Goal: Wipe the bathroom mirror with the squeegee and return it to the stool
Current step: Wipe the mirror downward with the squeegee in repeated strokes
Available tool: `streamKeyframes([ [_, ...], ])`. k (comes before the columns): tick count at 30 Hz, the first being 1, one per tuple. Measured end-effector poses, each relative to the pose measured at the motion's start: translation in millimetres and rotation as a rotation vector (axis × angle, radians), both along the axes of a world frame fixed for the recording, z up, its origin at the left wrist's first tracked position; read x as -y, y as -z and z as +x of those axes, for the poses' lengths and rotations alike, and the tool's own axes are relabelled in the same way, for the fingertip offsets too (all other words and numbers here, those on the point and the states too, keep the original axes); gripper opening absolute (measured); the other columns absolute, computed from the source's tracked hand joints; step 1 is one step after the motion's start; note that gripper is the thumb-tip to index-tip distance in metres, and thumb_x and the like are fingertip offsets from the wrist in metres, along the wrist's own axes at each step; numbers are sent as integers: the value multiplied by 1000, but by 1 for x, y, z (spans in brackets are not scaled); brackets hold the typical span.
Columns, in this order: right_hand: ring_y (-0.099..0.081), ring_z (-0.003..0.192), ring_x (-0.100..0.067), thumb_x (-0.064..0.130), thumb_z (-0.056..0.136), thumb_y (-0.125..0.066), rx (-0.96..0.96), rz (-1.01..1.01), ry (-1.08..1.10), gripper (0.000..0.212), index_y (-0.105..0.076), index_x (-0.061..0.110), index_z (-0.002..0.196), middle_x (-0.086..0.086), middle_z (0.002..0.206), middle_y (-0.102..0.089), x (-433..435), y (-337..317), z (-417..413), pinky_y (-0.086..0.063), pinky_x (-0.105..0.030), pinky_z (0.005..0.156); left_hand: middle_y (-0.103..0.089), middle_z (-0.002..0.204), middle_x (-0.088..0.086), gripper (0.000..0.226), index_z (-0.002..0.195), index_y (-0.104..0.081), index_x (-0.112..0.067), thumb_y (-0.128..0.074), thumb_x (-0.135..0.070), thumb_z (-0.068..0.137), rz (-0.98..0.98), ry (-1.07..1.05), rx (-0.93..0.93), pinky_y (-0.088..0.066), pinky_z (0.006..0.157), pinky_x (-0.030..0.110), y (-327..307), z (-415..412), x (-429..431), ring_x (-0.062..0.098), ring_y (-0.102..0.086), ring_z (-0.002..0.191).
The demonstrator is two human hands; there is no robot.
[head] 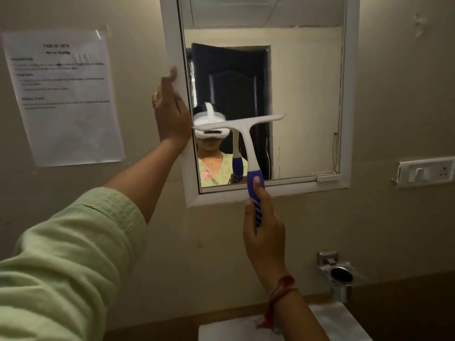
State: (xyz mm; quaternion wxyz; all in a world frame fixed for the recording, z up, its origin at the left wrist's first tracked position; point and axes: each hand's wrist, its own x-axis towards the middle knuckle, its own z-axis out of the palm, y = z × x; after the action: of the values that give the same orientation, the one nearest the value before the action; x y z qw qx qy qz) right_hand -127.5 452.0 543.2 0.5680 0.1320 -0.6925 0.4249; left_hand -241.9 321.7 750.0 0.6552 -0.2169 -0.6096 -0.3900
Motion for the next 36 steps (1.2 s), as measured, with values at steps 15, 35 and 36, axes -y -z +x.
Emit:
streamKeyframes([
  [15,-56,68,-6,40,92,-37,27,-29,17,45,-28,37,136,14,96,-49,2,25,7,-49,-13,57,-58,126,5,38,130,-46,-6,-30,-7,95,3,-13,-18,-33,92,17,2,2,1,5,-47,102],
  [35,-46,57,-4,33,93,-43,112,-11,-19,48,-20,47,132,7,83,-50,5,66,18,-45,-16,52,-55,130,2,38,131,-44,-6,-30,-4,95,-24,-69,-1,-22,99,13,12,5,2,17,-54,113],
  [36,-45,56,-5,32,92,-41,123,-15,-29,48,-20,46,133,5,81,-51,7,77,20,-45,-17,52,-56,130,2,38,131,-44,-6,-30,-4,95,-20,-69,1,-21,95,8,13,4,2,19,-55,110],
])
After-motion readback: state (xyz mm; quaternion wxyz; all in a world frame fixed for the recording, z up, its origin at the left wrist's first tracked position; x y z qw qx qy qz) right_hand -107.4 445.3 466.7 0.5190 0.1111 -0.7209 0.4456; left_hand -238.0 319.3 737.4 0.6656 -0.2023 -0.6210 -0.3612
